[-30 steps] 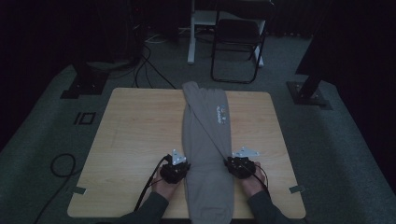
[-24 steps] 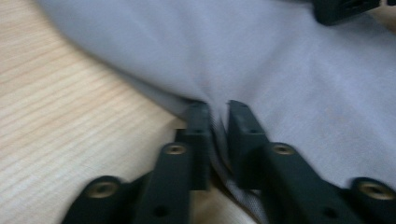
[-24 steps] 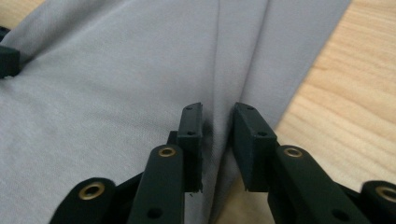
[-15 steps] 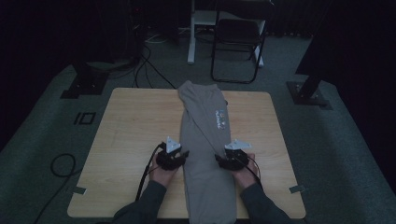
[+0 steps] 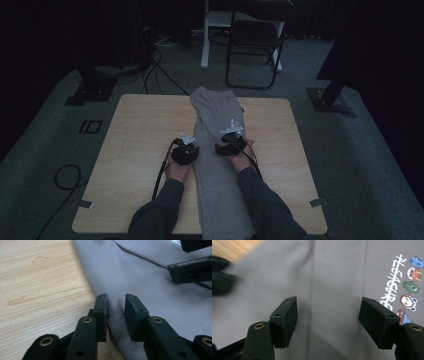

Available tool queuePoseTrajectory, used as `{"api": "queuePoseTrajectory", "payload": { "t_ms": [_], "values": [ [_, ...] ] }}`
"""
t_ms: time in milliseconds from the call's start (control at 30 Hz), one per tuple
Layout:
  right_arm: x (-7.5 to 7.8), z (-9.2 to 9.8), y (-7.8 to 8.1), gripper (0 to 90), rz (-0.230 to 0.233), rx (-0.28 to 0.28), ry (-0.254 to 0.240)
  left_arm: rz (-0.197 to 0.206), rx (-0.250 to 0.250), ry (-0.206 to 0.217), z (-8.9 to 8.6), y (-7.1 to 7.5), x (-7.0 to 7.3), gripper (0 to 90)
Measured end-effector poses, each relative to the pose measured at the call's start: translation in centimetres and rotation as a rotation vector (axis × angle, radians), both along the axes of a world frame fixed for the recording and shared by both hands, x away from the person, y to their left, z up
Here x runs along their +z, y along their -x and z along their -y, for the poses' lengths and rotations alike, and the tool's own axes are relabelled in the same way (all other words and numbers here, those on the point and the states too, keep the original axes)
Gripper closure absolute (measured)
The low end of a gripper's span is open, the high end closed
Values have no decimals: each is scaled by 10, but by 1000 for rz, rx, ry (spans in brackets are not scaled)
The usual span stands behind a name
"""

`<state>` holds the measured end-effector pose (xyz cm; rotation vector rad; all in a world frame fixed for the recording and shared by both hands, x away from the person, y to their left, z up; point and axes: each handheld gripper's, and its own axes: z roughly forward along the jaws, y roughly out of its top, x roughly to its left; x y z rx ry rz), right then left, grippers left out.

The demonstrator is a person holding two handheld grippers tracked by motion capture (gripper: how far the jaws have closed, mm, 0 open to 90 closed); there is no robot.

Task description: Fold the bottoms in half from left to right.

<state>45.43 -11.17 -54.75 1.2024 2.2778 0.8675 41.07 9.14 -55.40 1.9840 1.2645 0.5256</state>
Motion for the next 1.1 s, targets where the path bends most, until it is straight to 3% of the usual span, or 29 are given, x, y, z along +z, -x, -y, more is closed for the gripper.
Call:
{"api": "queuePoseTrajectory", "payload": {
  "t_ms": [100, 133, 167, 200, 233, 267, 300, 367, 467, 533, 633, 700, 733, 800, 867, 933, 967, 1000, 1033, 1067, 1100],
  "values": [
    [1, 22, -7, 335, 2, -88, -2, 3, -1, -1, 0, 0, 0, 745],
    [1, 22, -7, 335, 2, -88, -2, 4, 0, 1, 0, 0, 0, 745],
    [1, 39, -10, 348, 9, -147, 6, 6, 1, 1, 0, 1, -1, 747],
    [1, 39, -10, 348, 9, -147, 6, 6, 1, 1, 0, 1, -1, 749],
    [1, 64, -13, 387, 5, -226, -11, 6, 0, -1, 0, 1, -1, 749],
    [0, 74, -14, 435, -2, -246, -33, 6, 0, -3, 1, 1, -1, 749],
    [0, 74, -14, 435, -2, -246, -33, 7, 0, -4, 1, 1, -1, 749],
    [0, 87, -12, 528, -5, -244, -57, 8, -3, -7, 1, 1, -1, 750],
    [0, 91, -9, 686, 2, -208, -46, 9, -7, -8, 2, 1, -1, 762],
    [0, 90, -9, 705, -1, -200, -50, 7, -8, -4, 1, 1, -1, 764],
    [3, 88, -8, 675, 12, -218, -42, 2, -12, 9, 0, -1, 0, 711],
    [11, 84, -5, 635, 55, -203, -105, 9, -18, 23, -1, -3, 1, 653],
    [11, 84, -5, 635, 55, -203, -105, 14, -16, 26, -2, -6, 3, 653],
    [15, 77, -4, 589, 76, -142, -144, 25, -8, 43, -2, -10, 7, 616],
    [15, 60, -7, 534, 82, -69, -134, 36, -6, 54, -2, -14, 12, 590],
    [13, 55, -10, 522, 70, -58, -120, 50, -9, 52, 2, -17, 16, 577],
    [4, 49, -18, 568, 13, -74, -76, 55, -9, 43, 4, -18, 17, 566],
    [0, 49, -21, 668, -16, -92, -56, 61, -9, 38, 7, -18, 18, 565],
    [1, 52, -22, 814, -25, -100, -96, 56, -13, 38, 10, -20, 17, 565],
    [3, 55, -22, 878, -26, -133, -97, 56, -13, 38, 10, -20, 17, 565],
    [3, 55, -22, 878, -26, -133, -97, 47, -22, 39, 11, -21, 15, 565]
  ]
}}
